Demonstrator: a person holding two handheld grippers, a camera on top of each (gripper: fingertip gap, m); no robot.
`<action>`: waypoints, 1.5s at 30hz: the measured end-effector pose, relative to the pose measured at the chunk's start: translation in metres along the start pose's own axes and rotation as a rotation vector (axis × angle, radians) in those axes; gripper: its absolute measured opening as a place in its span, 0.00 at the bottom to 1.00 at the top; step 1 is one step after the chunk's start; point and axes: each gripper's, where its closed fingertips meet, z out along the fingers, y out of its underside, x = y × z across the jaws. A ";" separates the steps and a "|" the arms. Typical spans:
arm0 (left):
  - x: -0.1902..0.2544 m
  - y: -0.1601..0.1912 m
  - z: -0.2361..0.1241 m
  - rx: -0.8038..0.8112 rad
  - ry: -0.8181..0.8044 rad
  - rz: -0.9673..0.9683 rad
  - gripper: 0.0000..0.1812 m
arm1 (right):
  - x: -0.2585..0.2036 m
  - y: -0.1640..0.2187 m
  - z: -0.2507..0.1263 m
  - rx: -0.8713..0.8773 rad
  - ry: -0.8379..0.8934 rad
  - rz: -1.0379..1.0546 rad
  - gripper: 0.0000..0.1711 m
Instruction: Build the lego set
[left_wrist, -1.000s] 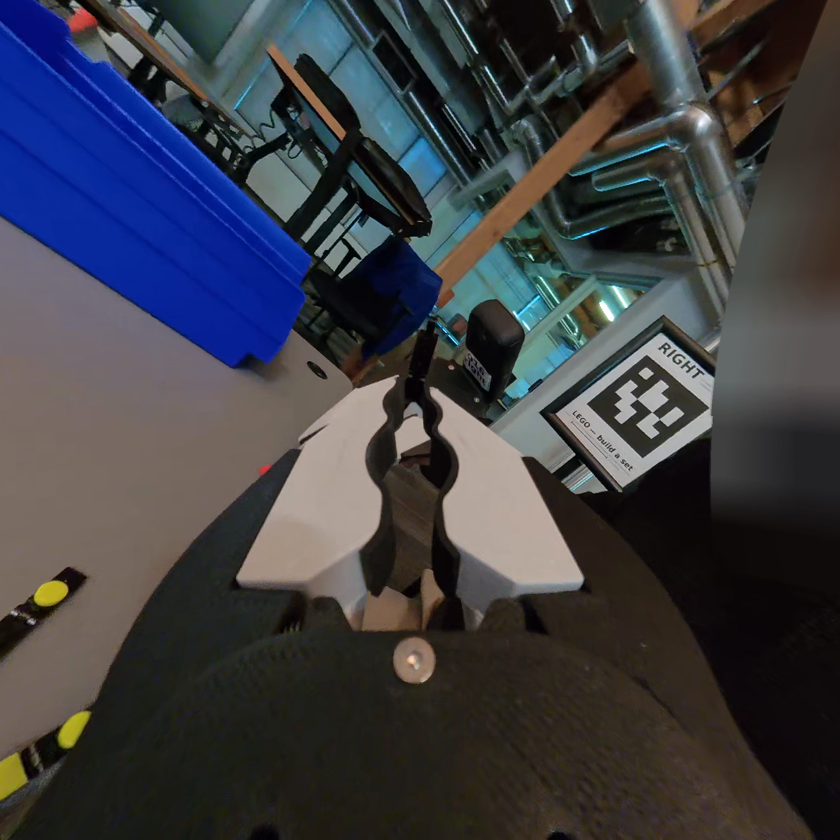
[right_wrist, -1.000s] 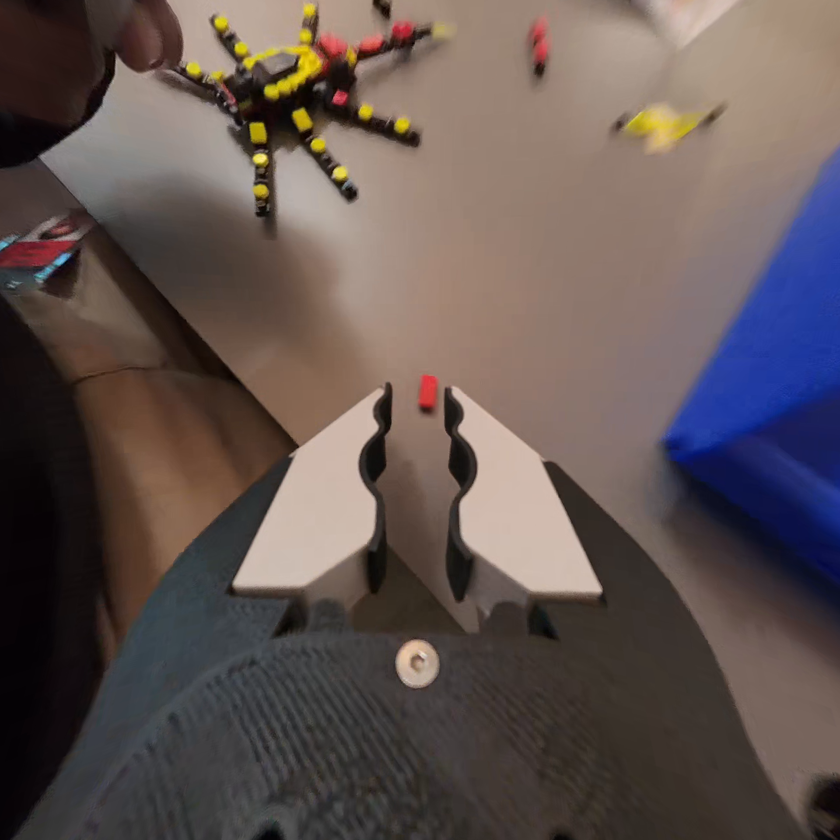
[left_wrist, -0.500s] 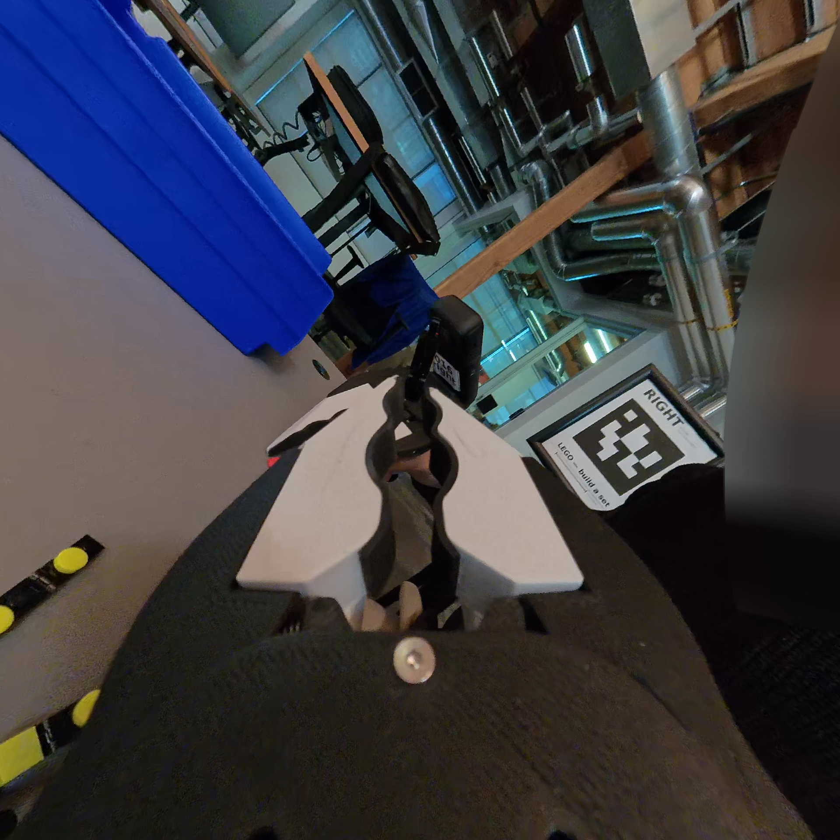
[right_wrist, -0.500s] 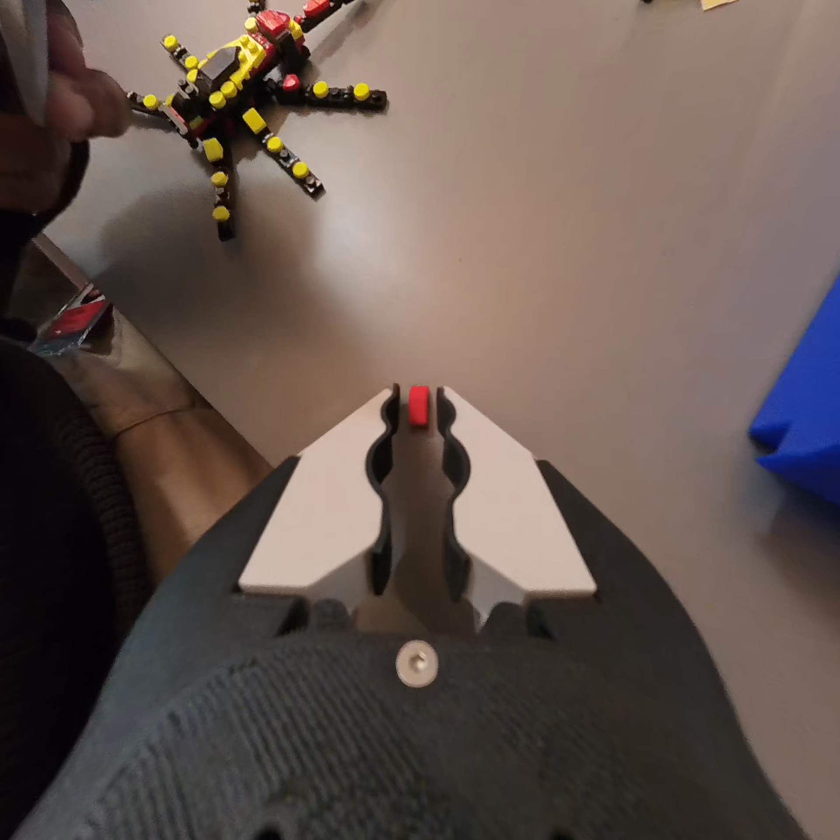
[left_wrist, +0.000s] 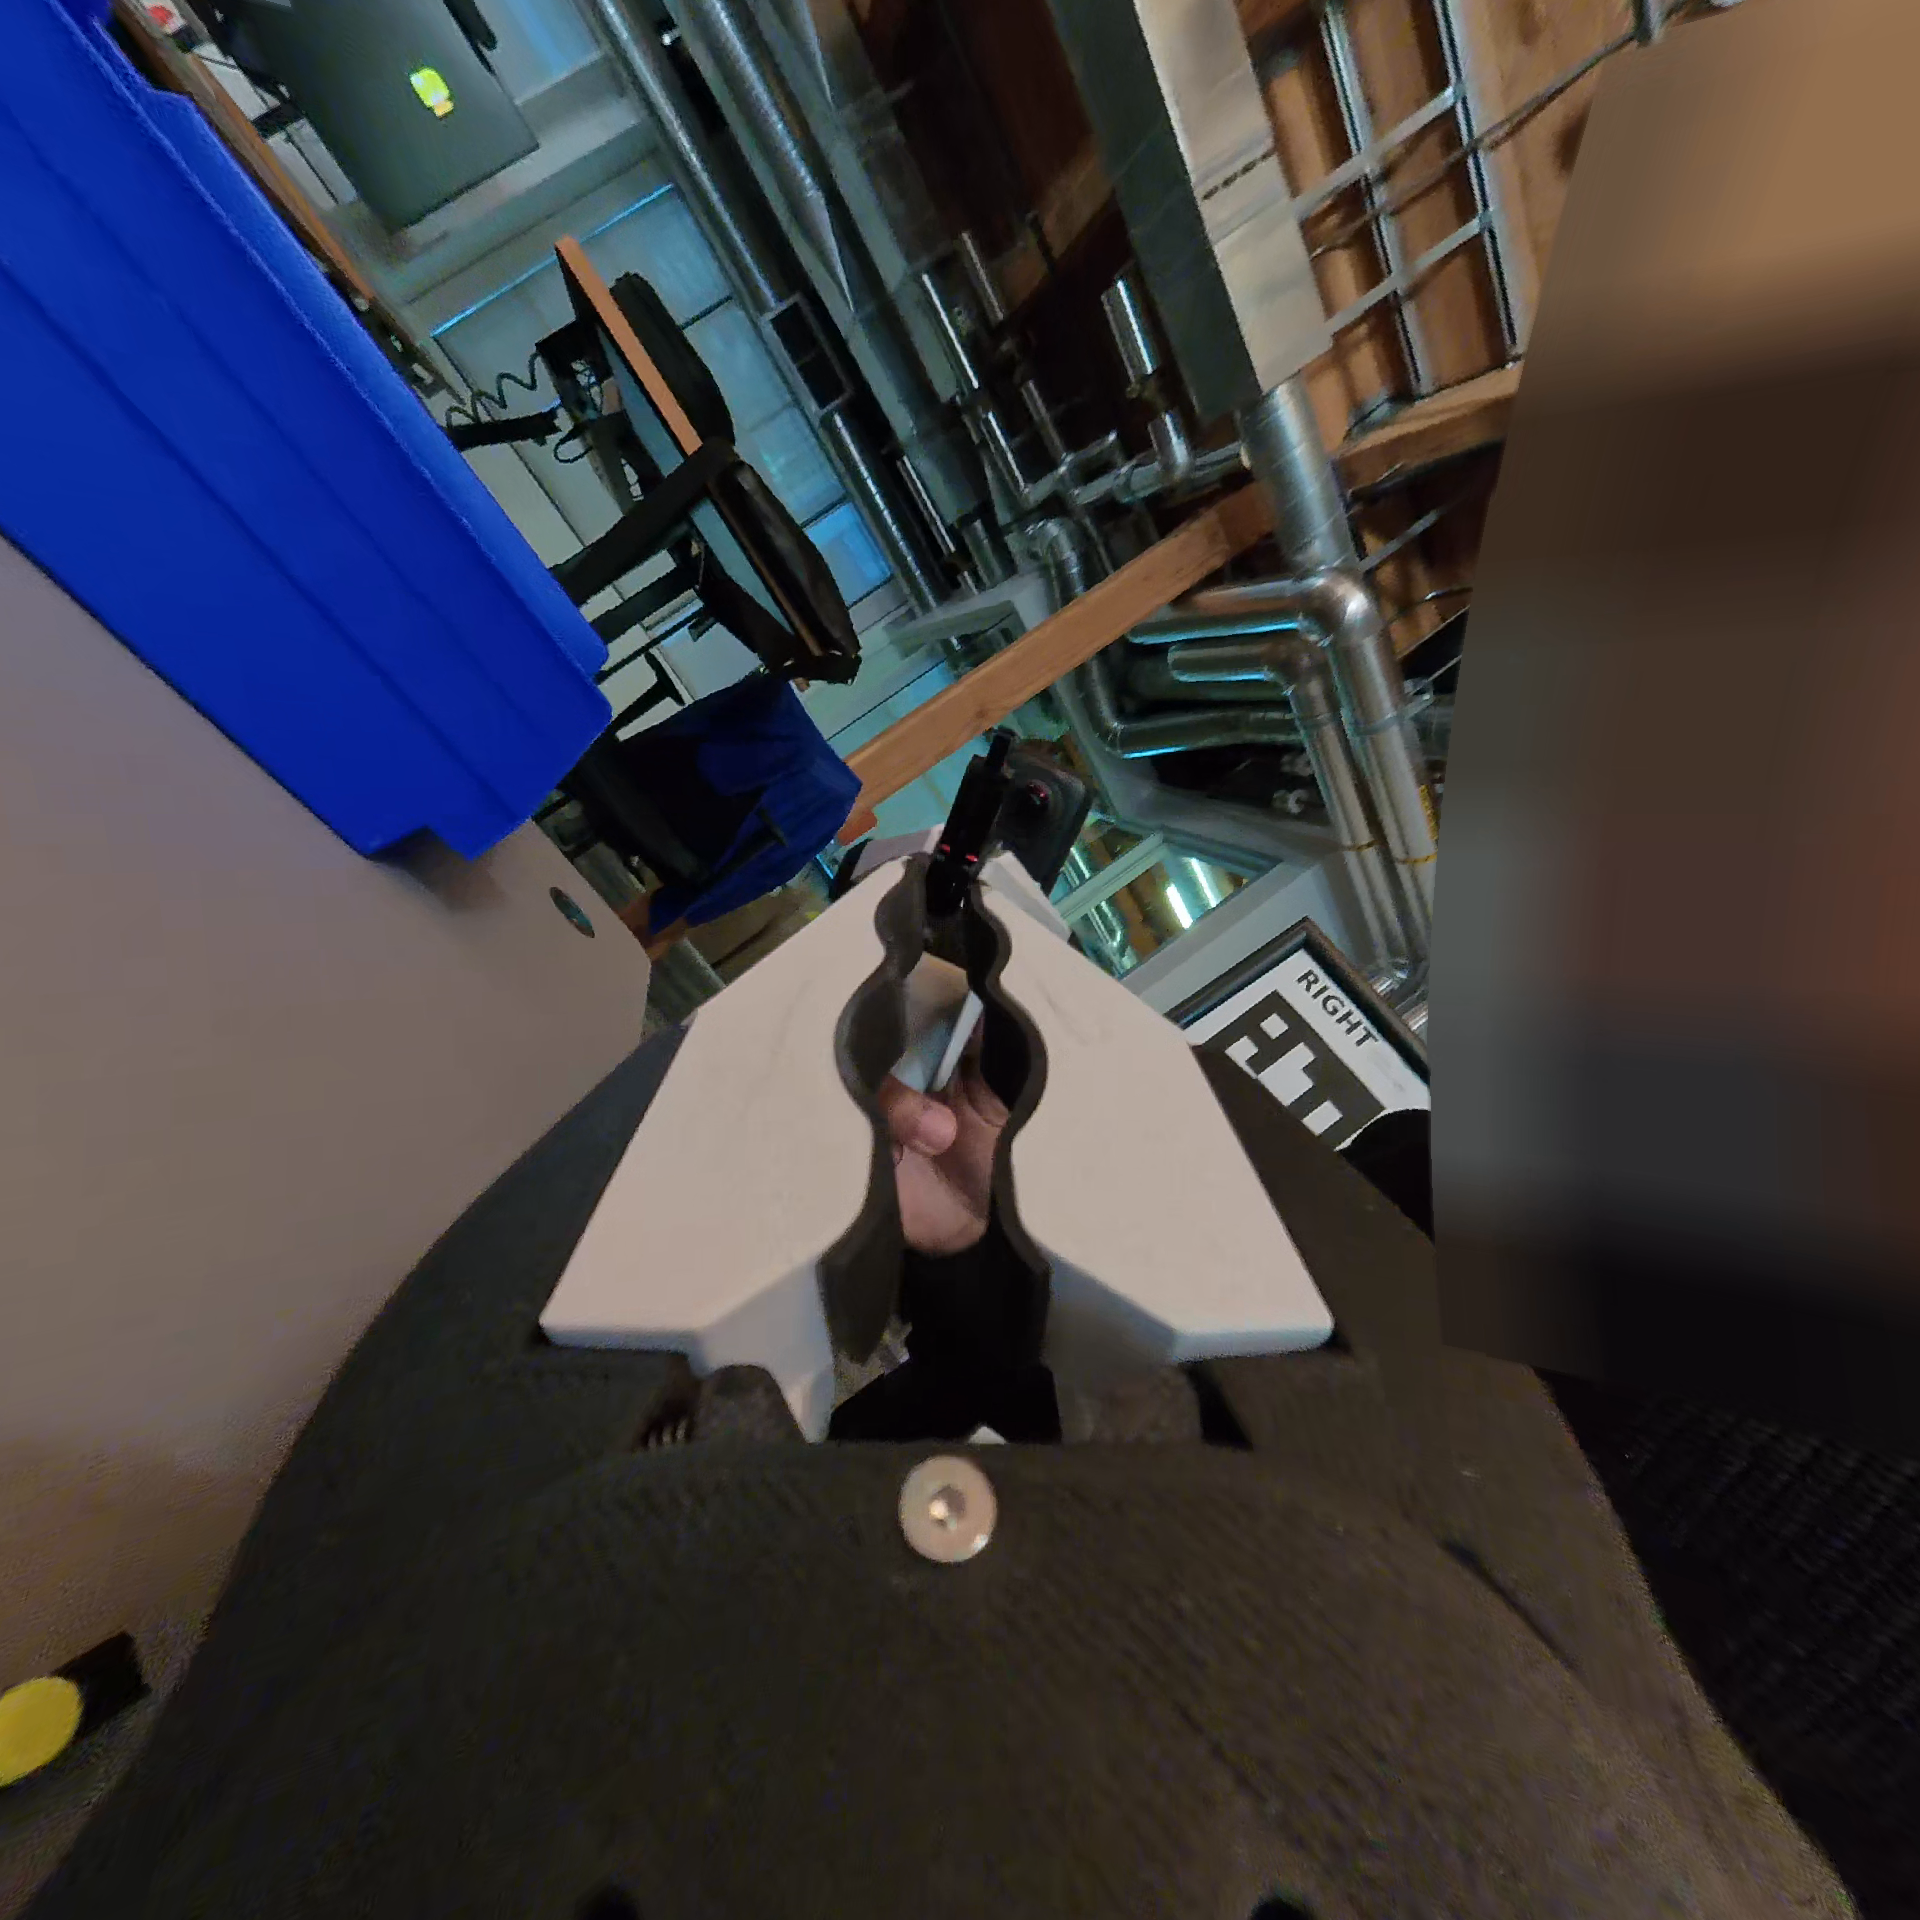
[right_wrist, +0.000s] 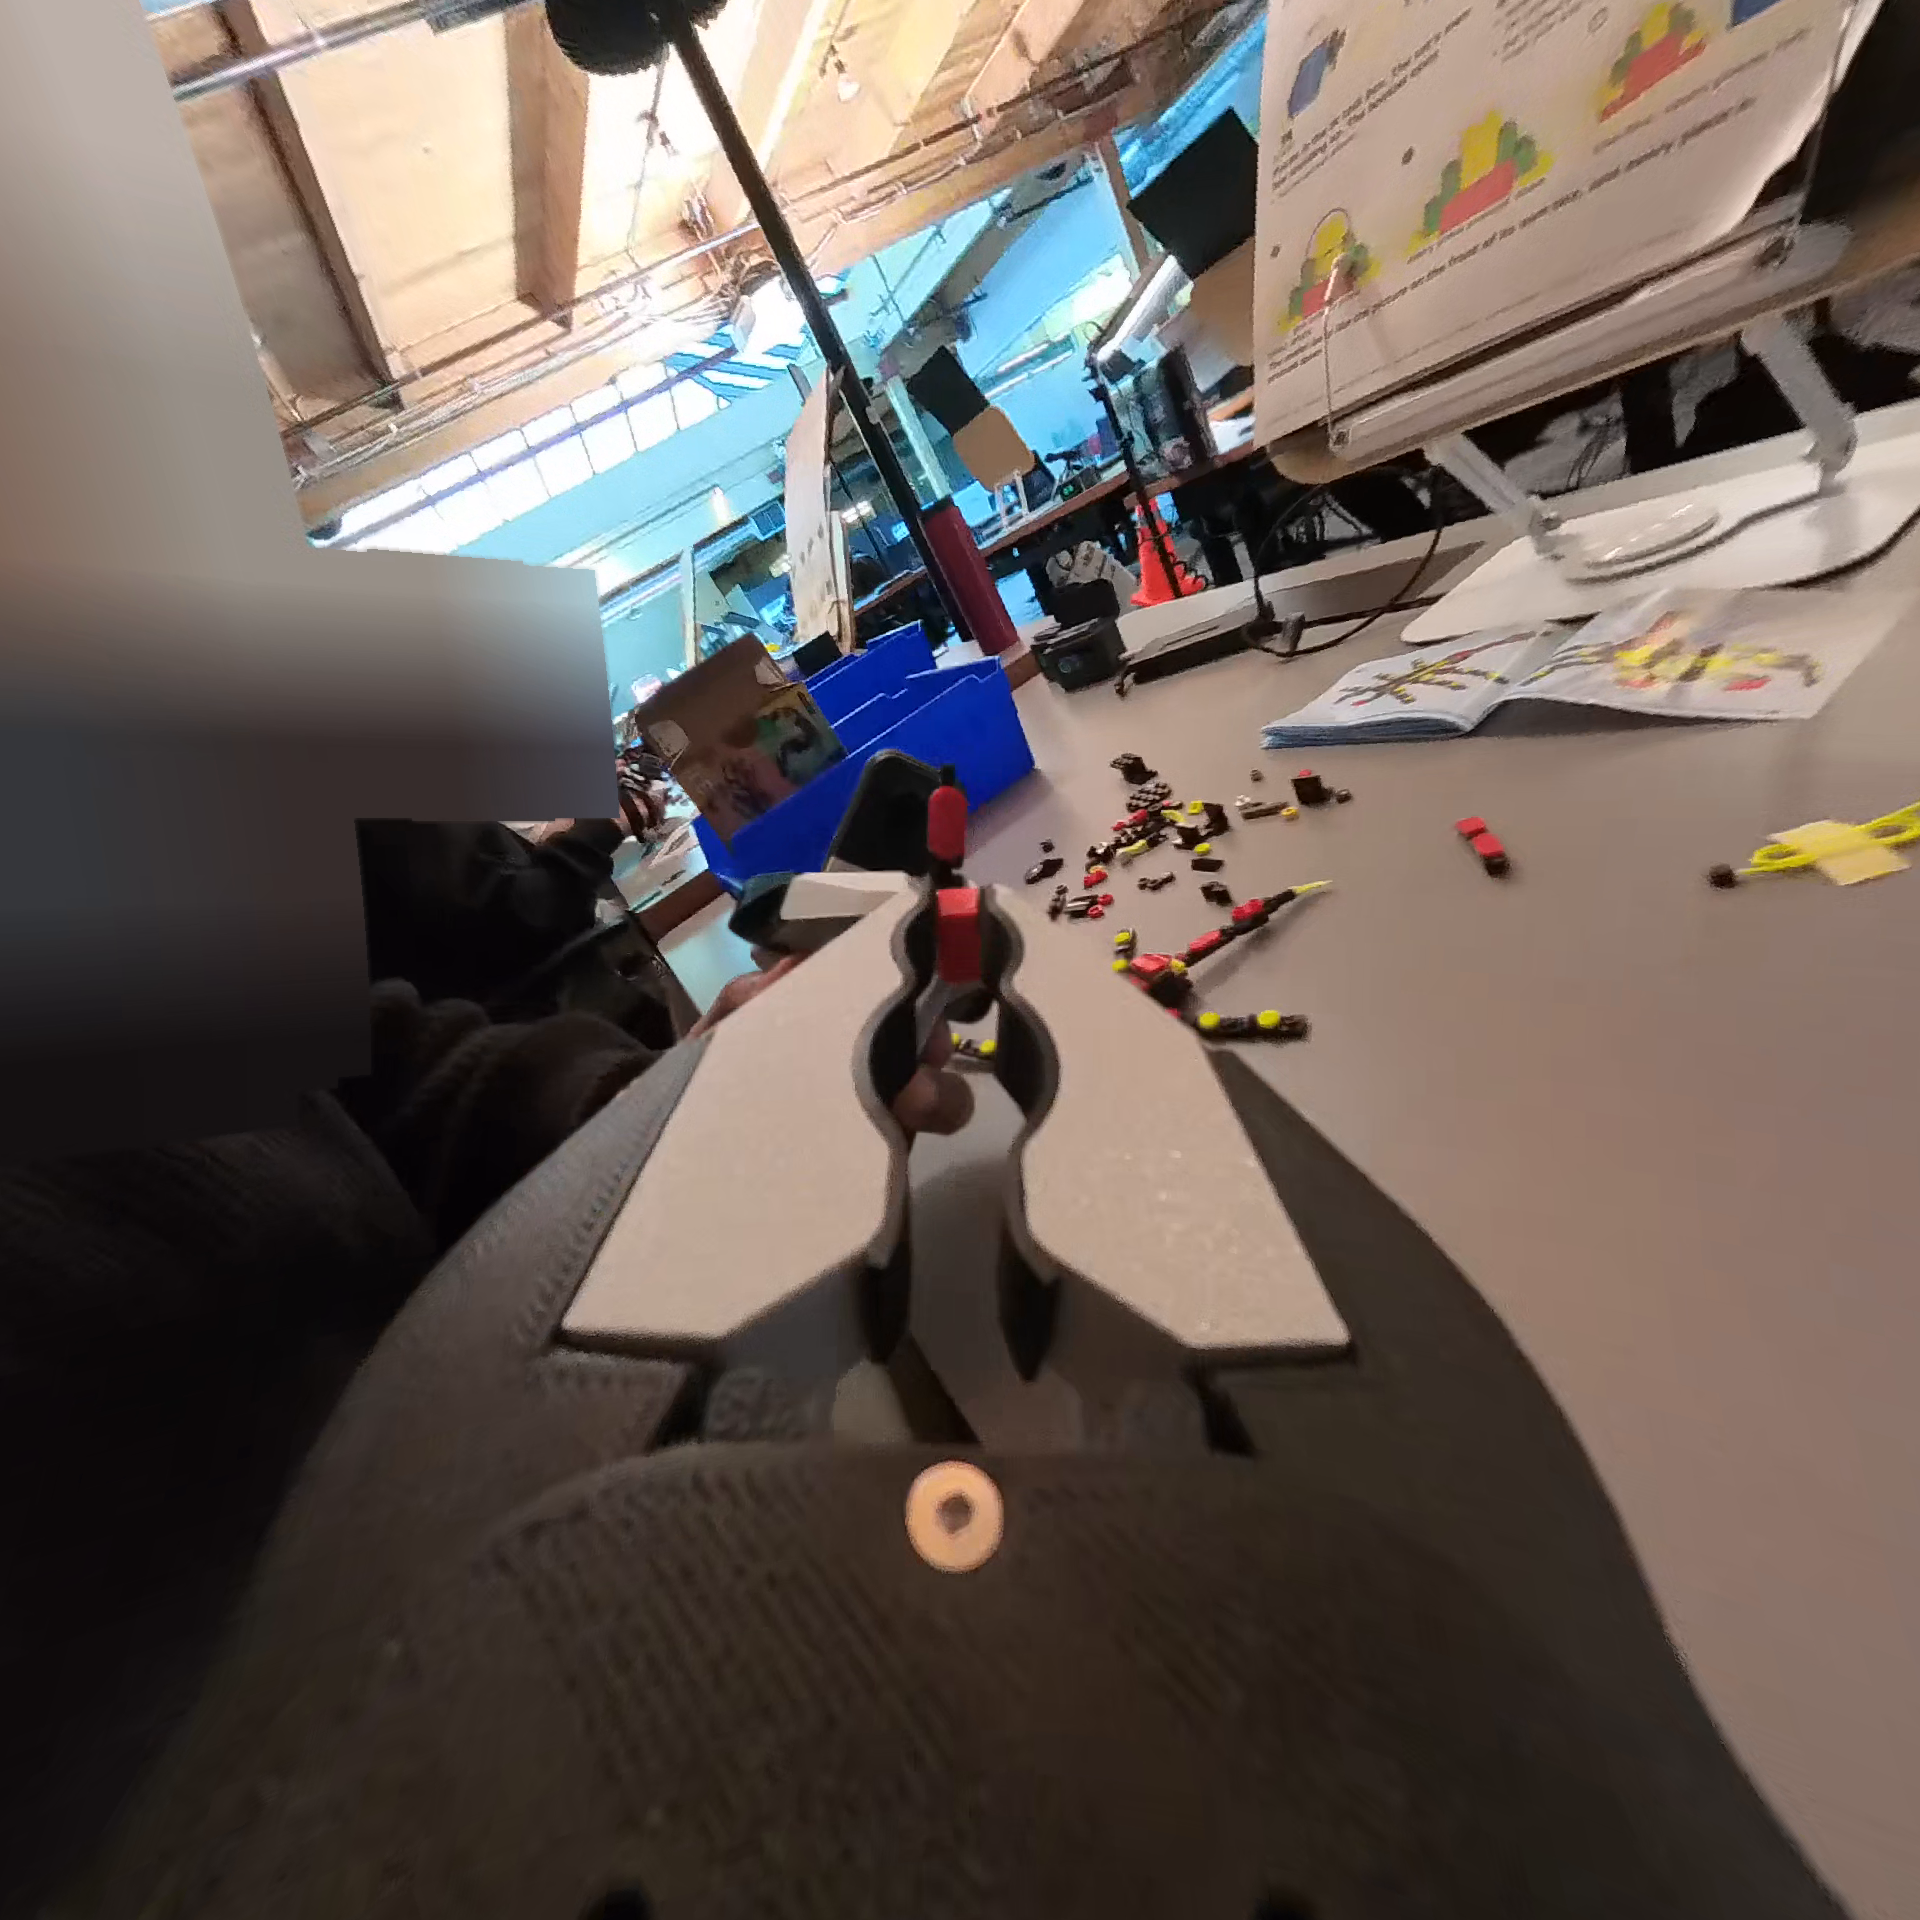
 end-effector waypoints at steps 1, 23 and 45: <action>0.001 0.000 0.000 0.011 0.002 -0.005 0.03 | 0.000 0.002 0.002 -0.003 0.000 0.015 0.03; 0.007 -0.016 -0.007 0.144 0.012 -0.051 0.02 | -0.001 -0.003 0.030 0.125 -0.032 0.220 0.03; 0.015 -0.019 -0.009 0.188 0.102 -0.181 0.00 | -0.012 -0.003 0.034 0.091 -0.009 -0.055 0.03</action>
